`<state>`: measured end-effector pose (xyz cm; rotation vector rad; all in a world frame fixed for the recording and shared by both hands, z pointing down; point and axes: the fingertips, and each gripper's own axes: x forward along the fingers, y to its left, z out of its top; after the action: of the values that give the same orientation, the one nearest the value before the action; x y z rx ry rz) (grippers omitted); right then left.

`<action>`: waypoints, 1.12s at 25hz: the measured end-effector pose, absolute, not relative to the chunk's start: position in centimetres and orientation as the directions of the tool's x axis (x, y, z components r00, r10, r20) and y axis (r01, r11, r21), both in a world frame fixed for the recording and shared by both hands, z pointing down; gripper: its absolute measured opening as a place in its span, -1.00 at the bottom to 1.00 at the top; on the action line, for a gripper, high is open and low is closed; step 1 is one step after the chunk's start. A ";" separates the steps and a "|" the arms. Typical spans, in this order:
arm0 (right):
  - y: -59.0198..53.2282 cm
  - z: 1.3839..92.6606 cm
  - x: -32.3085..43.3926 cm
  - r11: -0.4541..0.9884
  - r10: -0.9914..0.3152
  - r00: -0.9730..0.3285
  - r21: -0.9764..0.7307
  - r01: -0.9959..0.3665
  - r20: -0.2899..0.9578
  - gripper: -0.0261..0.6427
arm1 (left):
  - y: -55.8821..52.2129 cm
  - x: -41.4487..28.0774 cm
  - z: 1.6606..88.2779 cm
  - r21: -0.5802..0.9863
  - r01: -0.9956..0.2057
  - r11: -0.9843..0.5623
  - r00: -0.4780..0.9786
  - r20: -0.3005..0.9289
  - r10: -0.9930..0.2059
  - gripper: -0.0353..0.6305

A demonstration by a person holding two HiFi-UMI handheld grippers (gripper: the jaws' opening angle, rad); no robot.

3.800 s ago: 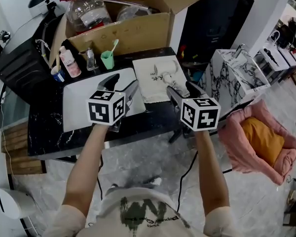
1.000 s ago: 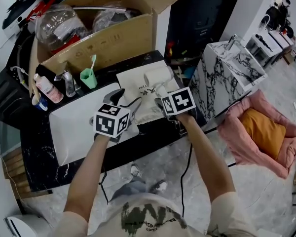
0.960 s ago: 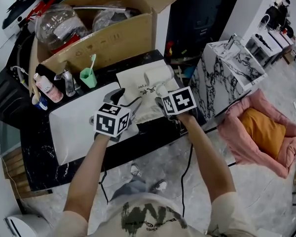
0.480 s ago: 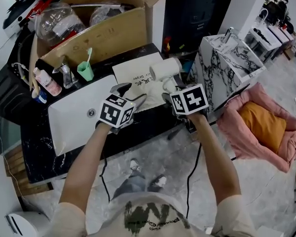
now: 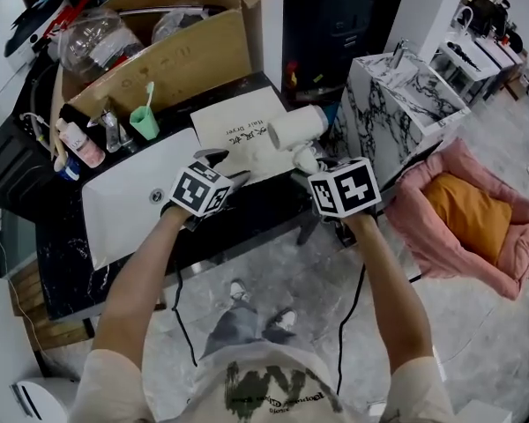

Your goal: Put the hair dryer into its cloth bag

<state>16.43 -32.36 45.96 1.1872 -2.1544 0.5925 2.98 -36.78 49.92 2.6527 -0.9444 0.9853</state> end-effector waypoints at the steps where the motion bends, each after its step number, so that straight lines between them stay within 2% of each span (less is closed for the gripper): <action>1: -32.0 46.0 16.6 0.502 -0.591 -0.420 -0.095 -0.860 0.689 -0.18 | -36.8 3.1 50.2 -0.075 -0.605 -0.793 0.575 0.647 -0.500 0.01; 5: -30.6 46.4 17.0 0.508 -0.584 -0.424 -0.097 -0.856 0.692 -0.18 | -36.7 3.2 51.7 -0.117 -0.584 -0.804 0.528 0.698 -0.485 -0.11; 11: -29.5 46.7 17.4 0.513 -0.583 -0.437 -0.107 -0.852 0.685 -0.18 | -36.8 3.4 52.3 -0.149 -0.588 -0.795 0.500 0.705 -0.502 -0.57; 14: -29.1 46.6 17.4 0.518 -0.581 -0.441 -0.108 -0.849 0.684 -0.18 | -37.0 3.5 51.7 -0.153 -0.603 -0.783 0.498 0.694 -0.519 -0.71; 28: -28.3 46.1 17.7 0.531 -0.571 -0.452 -0.112 -0.840 0.685 -0.18 | -38.5 4.6 46.5 -0.043 -0.690 -0.722 0.564 0.593 -0.575 -0.80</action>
<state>17.66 -28.25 46.13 1.1389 -2.1825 0.5965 4.65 -38.55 46.48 2.6027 -1.0653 0.8800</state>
